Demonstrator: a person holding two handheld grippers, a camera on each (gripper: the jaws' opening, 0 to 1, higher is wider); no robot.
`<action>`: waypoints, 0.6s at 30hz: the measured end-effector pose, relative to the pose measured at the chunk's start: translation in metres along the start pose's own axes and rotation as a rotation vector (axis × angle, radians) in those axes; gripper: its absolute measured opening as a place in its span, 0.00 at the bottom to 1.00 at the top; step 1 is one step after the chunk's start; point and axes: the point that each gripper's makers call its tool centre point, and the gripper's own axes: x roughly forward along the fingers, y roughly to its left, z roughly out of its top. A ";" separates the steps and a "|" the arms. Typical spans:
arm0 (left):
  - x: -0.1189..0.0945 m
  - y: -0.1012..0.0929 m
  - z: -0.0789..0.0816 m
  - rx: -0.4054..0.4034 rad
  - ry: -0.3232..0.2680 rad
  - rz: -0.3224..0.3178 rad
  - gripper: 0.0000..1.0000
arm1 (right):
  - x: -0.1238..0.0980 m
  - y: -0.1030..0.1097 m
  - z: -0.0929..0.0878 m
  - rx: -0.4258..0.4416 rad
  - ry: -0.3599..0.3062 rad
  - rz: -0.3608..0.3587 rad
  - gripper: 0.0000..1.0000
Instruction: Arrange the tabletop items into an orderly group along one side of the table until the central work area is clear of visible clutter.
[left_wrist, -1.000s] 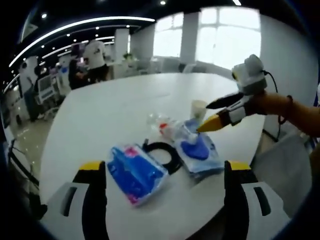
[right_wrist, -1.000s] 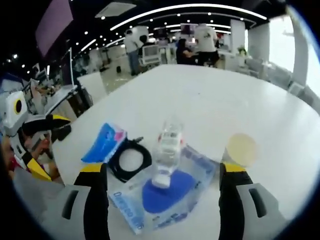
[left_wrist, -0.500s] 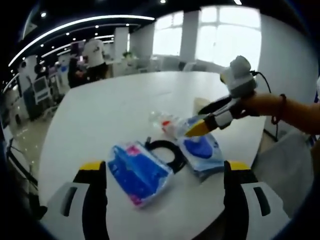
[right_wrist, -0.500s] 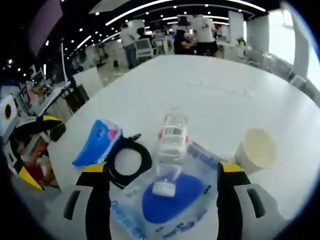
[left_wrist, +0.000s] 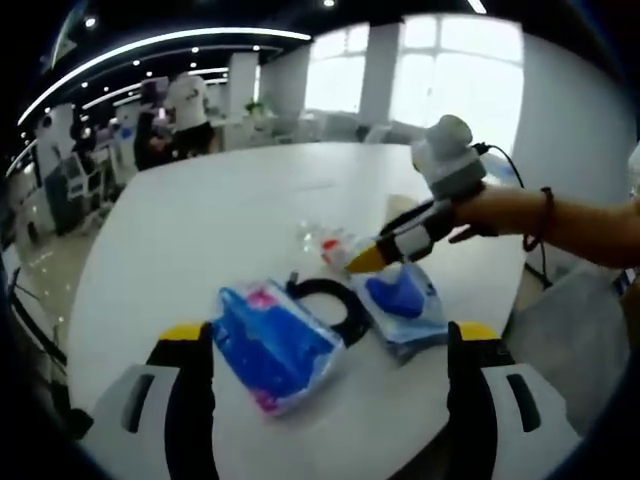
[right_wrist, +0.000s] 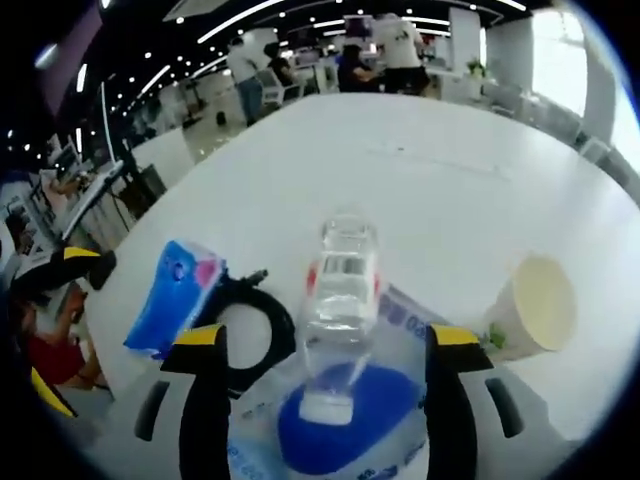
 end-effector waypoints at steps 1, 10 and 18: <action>0.000 0.000 0.000 -0.002 0.000 -0.001 0.94 | 0.002 0.000 0.001 0.000 -0.003 -0.004 0.77; -0.002 0.003 -0.001 -0.016 -0.002 -0.001 0.93 | 0.017 -0.002 -0.003 0.005 0.017 -0.043 0.64; -0.002 0.006 -0.006 -0.010 0.007 0.014 0.92 | 0.024 -0.012 0.001 0.015 -0.010 -0.138 0.46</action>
